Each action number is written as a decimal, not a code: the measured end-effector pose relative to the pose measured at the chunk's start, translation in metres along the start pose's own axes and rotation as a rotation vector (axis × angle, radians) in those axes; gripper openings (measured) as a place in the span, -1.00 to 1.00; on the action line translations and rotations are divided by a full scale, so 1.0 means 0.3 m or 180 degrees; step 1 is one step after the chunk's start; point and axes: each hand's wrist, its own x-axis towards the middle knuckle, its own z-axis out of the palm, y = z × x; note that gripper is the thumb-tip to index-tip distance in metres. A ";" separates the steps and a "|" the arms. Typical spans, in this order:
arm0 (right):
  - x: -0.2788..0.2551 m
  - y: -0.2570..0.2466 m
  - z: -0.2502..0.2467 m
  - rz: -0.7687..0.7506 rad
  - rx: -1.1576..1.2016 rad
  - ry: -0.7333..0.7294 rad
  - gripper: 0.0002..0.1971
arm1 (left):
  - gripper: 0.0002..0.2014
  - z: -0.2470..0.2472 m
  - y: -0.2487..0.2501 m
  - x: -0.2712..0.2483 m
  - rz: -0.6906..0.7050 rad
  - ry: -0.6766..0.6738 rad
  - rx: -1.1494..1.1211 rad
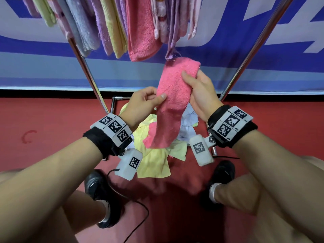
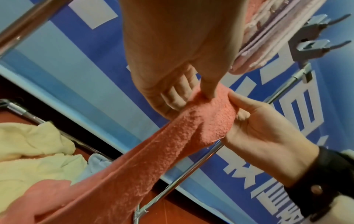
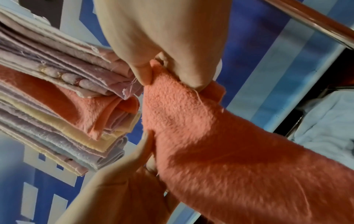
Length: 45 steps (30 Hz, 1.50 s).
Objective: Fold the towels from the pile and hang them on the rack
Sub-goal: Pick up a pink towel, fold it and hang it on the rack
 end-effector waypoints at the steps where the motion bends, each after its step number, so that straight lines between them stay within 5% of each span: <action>1: 0.003 -0.003 -0.003 -0.0057 -0.0036 0.0004 -0.79 | -0.91 -0.001 0.002 0.000 -0.0041 -0.0105 -0.0009; 7: -0.003 0.011 0.002 -0.0069 -0.0283 -0.0062 -0.73 | -0.93 -0.018 -0.001 0.020 -0.0019 0.0116 0.0247; 12: -0.001 0.006 -0.006 -0.0090 -0.0223 -0.0062 -0.69 | -0.64 -0.028 0.001 0.029 0.0064 0.0491 0.0301; 18: -0.012 0.002 0.006 -0.0106 -0.0296 -0.0025 -0.68 | -0.76 -0.023 0.029 0.011 -0.0206 -0.0287 0.0121; 23: -0.015 0.013 0.009 -0.0075 -0.0317 -0.0061 -0.70 | -0.87 -0.013 0.013 0.009 -0.0072 0.0054 -0.0035; 31: -0.012 -0.016 0.013 -0.0106 -0.0237 -0.0162 -0.80 | -0.79 -0.011 0.011 0.017 -0.0105 0.0222 -0.0385; 37: -0.009 -0.032 0.016 -0.0034 0.0139 -0.0233 -0.73 | -0.72 -0.023 0.011 0.030 0.0164 -0.0230 0.0219; 45: -0.002 -0.021 -0.001 -0.0101 0.0040 -0.0020 -0.66 | -0.81 -0.028 0.005 0.041 0.0274 -0.0143 0.0400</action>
